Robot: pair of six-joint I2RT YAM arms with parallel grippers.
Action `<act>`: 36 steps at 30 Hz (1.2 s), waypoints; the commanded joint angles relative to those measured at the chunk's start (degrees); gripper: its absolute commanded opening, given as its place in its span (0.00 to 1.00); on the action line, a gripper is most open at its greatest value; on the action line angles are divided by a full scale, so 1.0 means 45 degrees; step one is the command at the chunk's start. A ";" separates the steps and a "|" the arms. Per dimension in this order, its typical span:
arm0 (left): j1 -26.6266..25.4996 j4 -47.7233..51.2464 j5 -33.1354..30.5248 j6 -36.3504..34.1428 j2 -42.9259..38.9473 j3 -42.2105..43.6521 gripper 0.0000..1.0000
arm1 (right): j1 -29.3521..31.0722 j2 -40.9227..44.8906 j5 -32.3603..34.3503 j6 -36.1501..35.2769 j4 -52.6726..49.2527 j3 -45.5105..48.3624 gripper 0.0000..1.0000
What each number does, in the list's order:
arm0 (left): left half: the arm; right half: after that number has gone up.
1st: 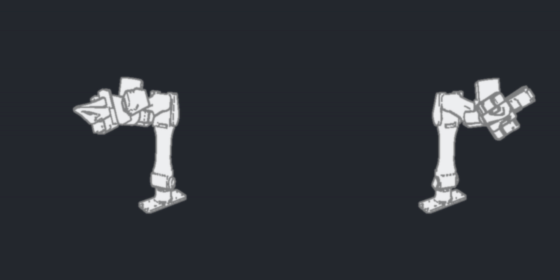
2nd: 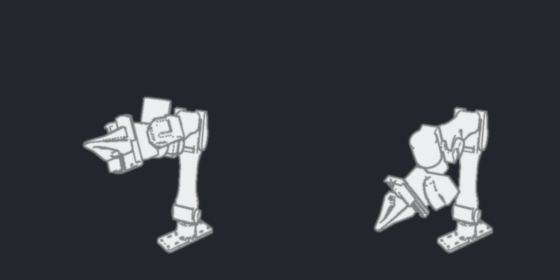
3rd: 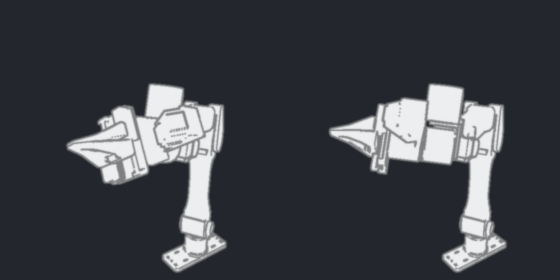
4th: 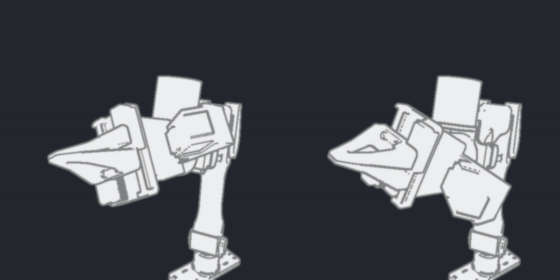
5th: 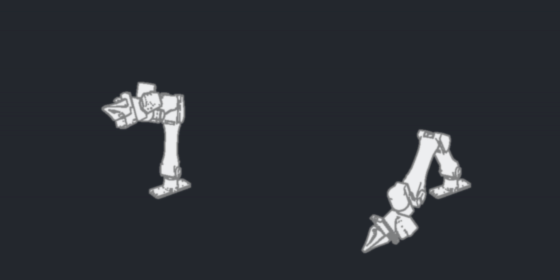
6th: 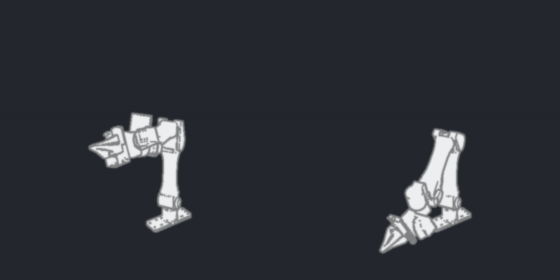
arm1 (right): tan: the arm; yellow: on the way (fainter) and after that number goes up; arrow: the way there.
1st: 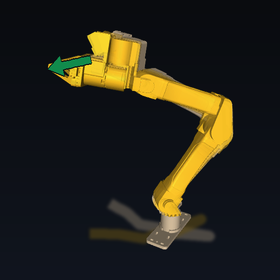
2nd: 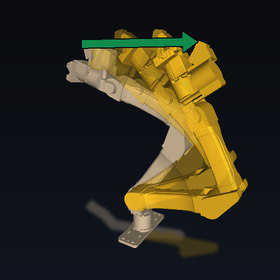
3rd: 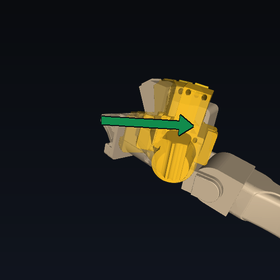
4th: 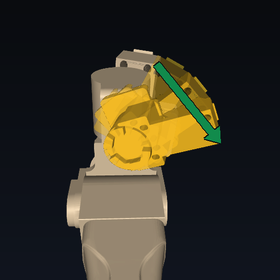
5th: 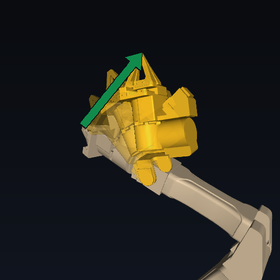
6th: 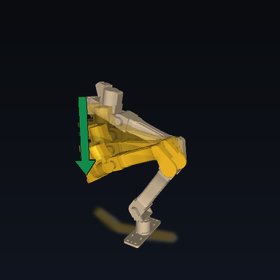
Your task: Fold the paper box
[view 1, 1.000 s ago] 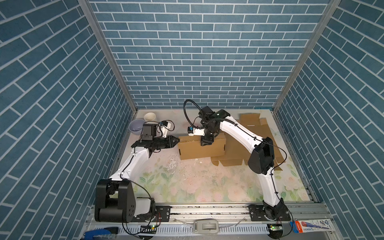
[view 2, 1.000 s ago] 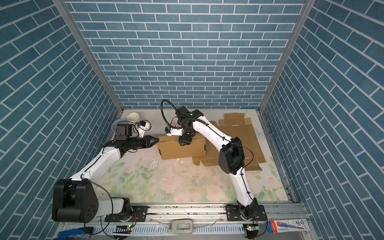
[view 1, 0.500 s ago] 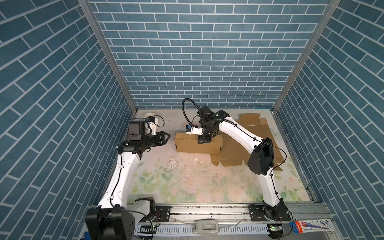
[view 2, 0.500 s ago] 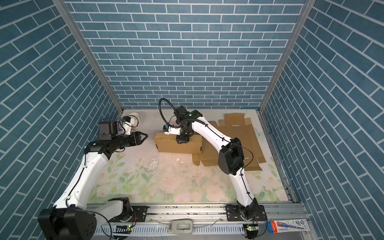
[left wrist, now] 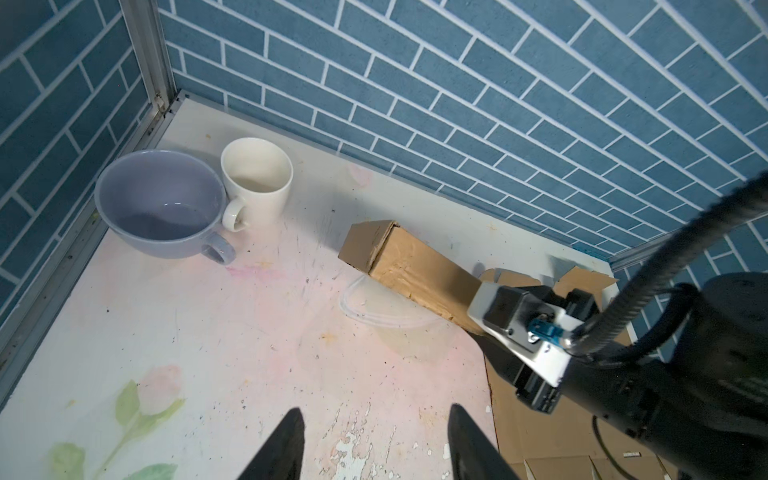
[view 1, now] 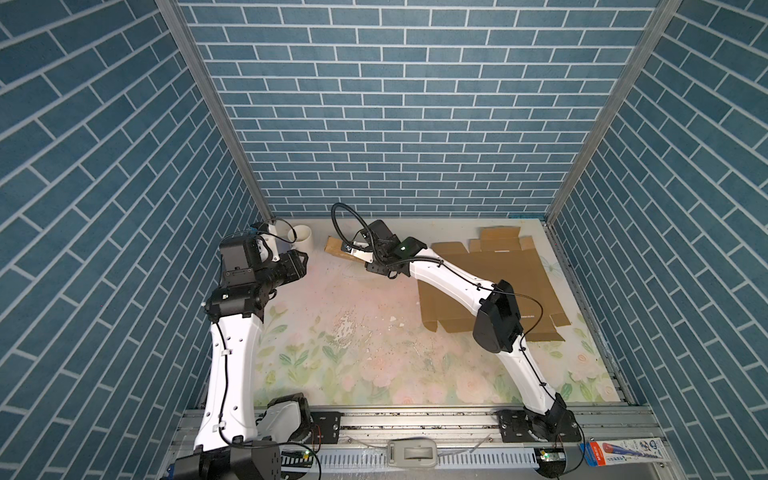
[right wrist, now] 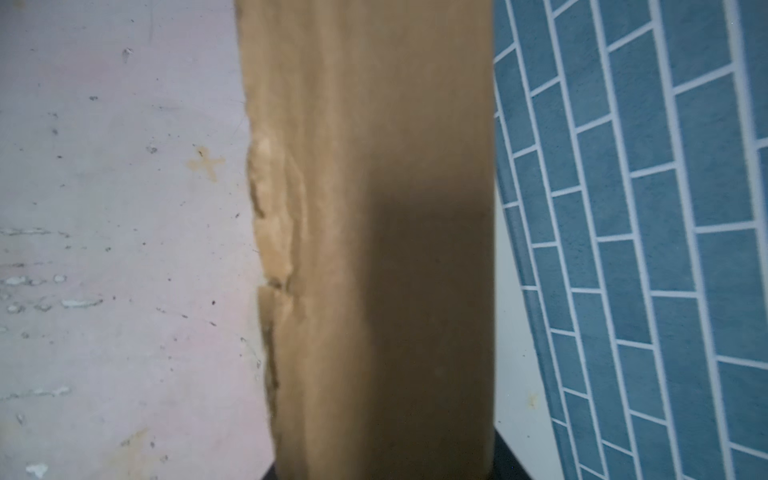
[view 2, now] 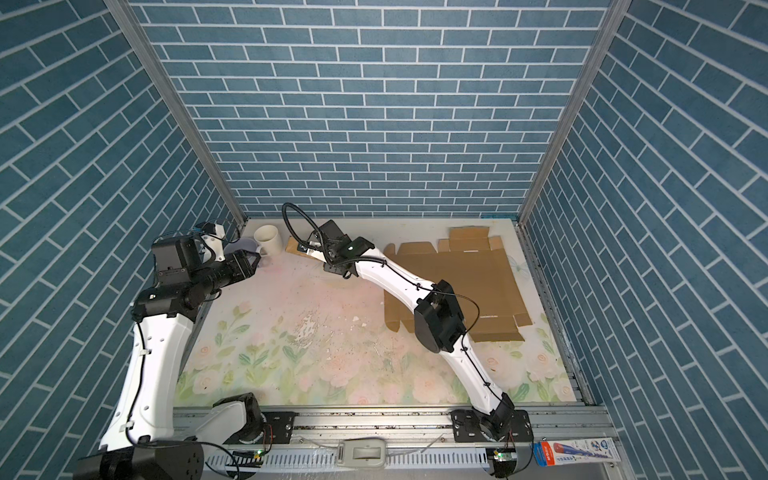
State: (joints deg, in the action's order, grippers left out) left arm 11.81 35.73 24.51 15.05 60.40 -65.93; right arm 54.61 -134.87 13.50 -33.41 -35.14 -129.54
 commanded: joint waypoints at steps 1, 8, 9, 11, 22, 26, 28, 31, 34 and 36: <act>0.0216 -0.0397 0.0153 0.0145 0.0102 0.0252 0.59 | 0.0615 -0.0080 -0.0255 0.1240 0.0423 -0.0016 0.55; 0.0284 -0.0962 -0.0555 -0.0277 0.0179 0.0355 0.71 | 0.0755 0.1706 -0.3600 0.2458 -0.0036 0.2142 0.73; 0.0285 -0.1051 -0.0634 -0.0285 0.0255 0.0335 0.72 | 0.0737 0.1936 -0.4023 0.2590 -0.0308 0.2278 0.73; 0.0285 -0.1155 -0.0717 -0.0355 0.0400 0.0296 0.74 | 0.0563 0.2602 -0.5337 0.3075 -0.0553 0.2712 0.73; 0.0413 -0.3965 0.0611 0.1148 0.0238 0.2080 0.86 | -0.2911 0.4017 -0.5345 1.3601 0.0160 0.5935 0.64; -0.0772 -0.3633 -0.0031 0.0757 0.0646 0.2255 0.78 | -0.4224 0.4304 -0.7250 1.6763 0.1595 0.8067 0.64; -0.1936 -0.3517 -0.0975 0.0291 0.0731 0.2383 0.78 | -0.4303 0.4103 -0.7433 1.6907 0.1696 0.8202 0.68; -0.3303 -0.3327 -0.1950 -0.0214 0.1223 0.2289 0.79 | -0.4297 0.3347 -0.7909 1.6886 0.1283 0.7789 0.69; -0.4108 -0.3769 -0.1860 -0.0173 0.1492 0.2394 0.79 | -0.4265 0.2727 -0.8264 1.6984 0.1167 0.7485 0.68; -0.4441 -0.3913 -0.1887 -0.0216 0.1633 0.2387 0.79 | -0.4109 0.2492 -0.8499 1.7081 0.1280 0.7312 0.66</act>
State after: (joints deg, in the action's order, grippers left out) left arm -6.55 20.23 18.02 15.59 67.31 -55.77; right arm 35.18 -121.54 -21.17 39.27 -29.43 -94.04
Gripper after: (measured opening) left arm 0.788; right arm 0.671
